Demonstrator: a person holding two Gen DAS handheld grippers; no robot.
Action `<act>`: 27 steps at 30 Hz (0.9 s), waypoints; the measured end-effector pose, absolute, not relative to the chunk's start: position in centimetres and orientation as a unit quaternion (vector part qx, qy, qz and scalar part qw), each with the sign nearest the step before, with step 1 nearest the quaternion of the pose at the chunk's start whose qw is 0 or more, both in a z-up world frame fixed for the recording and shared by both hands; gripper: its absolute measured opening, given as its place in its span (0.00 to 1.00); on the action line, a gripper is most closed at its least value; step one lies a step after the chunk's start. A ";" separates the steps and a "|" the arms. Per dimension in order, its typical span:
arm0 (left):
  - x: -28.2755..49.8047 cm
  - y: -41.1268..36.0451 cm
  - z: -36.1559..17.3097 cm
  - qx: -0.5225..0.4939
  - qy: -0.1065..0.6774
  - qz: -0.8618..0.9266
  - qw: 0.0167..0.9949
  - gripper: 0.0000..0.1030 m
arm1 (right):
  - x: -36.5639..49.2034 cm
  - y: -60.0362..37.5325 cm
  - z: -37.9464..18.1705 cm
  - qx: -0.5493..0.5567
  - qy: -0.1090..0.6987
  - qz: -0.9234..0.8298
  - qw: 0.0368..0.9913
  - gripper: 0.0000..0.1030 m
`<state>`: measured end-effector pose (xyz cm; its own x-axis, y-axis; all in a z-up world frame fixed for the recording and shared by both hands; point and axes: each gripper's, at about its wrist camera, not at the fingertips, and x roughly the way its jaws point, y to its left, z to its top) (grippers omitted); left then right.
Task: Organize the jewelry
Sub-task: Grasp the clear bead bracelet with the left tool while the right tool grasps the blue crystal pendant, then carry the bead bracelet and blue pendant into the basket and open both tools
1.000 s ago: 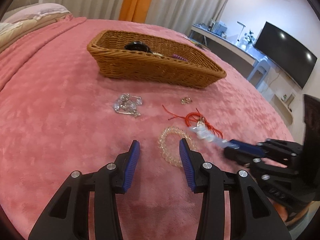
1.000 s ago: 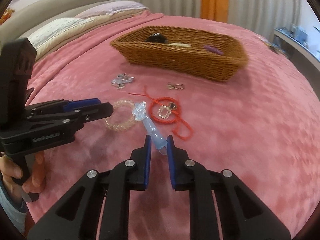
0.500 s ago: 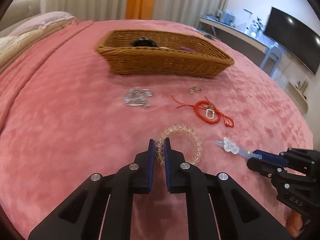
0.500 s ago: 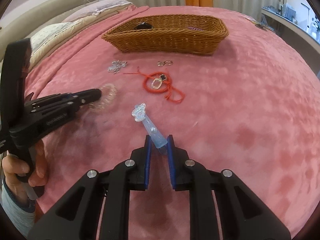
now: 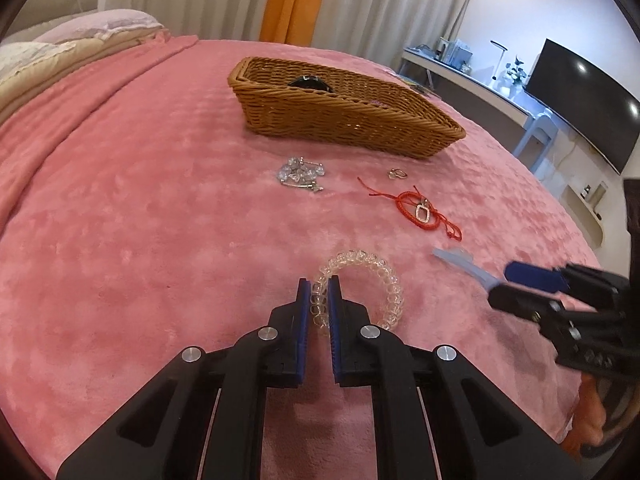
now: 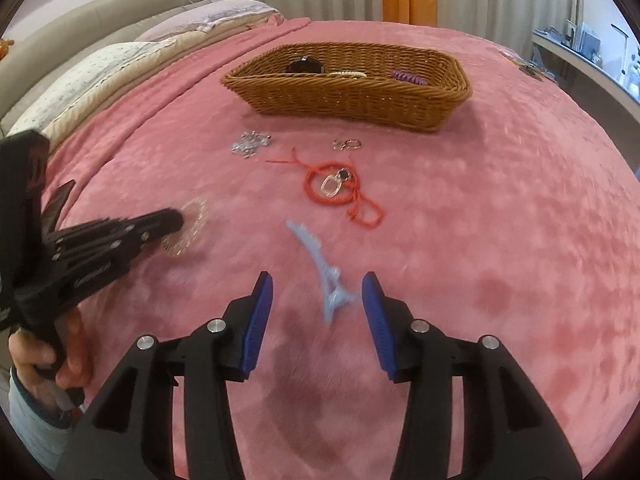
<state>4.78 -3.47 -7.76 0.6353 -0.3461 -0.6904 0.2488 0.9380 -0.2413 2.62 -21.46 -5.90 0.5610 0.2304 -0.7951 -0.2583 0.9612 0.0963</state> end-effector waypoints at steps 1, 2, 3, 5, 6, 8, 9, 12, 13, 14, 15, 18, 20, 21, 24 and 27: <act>4.8 -3.4 -7.8 -0.065 0.394 -0.167 0.902 0.07 | 3.2 -21.4 -6.1 -0.021 0.451 0.133 0.882 0.42; 4.8 -3.2 -7.8 -0.068 0.394 -0.169 0.901 0.07 | 3.6 -21.4 -6.4 -0.023 0.454 0.131 0.881 0.42; 4.8 -3.1 -7.9 -0.071 0.394 -0.170 0.900 0.07 | 4.0 -21.4 -6.7 -0.024 0.458 0.129 0.879 0.42; 4.8 -3.1 -7.9 -0.072 0.395 -0.171 0.900 0.07 | 4.3 -21.3 -7.3 -0.028 0.463 0.127 0.877 0.42; 4.8 -3.1 -7.9 -0.071 0.395 -0.171 0.900 0.07 | 4.3 -21.1 -7.4 -0.033 0.461 0.124 0.878 0.42; 4.9 -3.0 -7.9 -0.069 0.395 -0.170 0.900 0.07 | 4.1 -20.7 -7.4 -0.047 0.455 0.120 0.881 0.32; 4.9 -3.0 -8.0 -0.067 0.395 -0.170 0.900 0.07 | 4.0 -20.4 -7.4 -0.056 0.454 0.120 0.881 0.22; 5.0 -3.1 -8.0 -0.063 0.398 -0.167 0.900 0.07 | 3.4 -19.2 -7.3 -0.090 0.448 0.119 0.882 0.10; 5.0 -3.1 -7.9 -0.062 0.399 -0.166 0.900 0.07 | 3.2 -18.8 -7.2 -0.101 0.444 0.119 0.882 0.10; 4.9 -3.1 -7.8 -0.063 0.399 -0.164 0.900 0.07 | 2.9 -18.5 -7.0 -0.103 0.442 0.123 0.883 0.09; 5.0 -3.1 -7.6 -0.064 0.396 -0.163 0.901 0.07 | 2.7 -18.3 -6.8 -0.102 0.439 0.128 0.883 0.09; 4.6 -2.9 -6.6 -0.070 0.382 -0.169 0.906 0.07 | 2.2 -18.0 -5.5 -0.098 0.424 0.135 0.890 0.09; 4.2 -2.9 -5.6 -0.066 0.370 -0.168 0.911 0.07 | 2.1 -18.3 -4.2 -0.090 0.412 0.136 0.896 0.09; 4.1 -2.9 -5.1 -0.065 0.366 -0.167 0.913 0.07 | 2.1 -18.5 -3.4 -0.086 0.405 0.136 0.900 0.09; 4.0 -2.7 -3.0 -0.063 0.343 -0.166 0.923 0.07 | 2.3 -18.9 -0.4 -0.078 0.372 0.132 0.915 0.09; 4.7 -2.8 -0.4 -0.056 0.318 -0.162 0.933 0.07 | 3.4 -19.5 2.6 -0.069 0.337 0.119 0.931 0.09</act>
<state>4.66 -2.75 -0.35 0.7457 -0.3382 -0.5741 0.2665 0.9411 -0.2082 3.42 -19.51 2.64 0.7446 0.1763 -0.6439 -0.2687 0.9621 -0.0472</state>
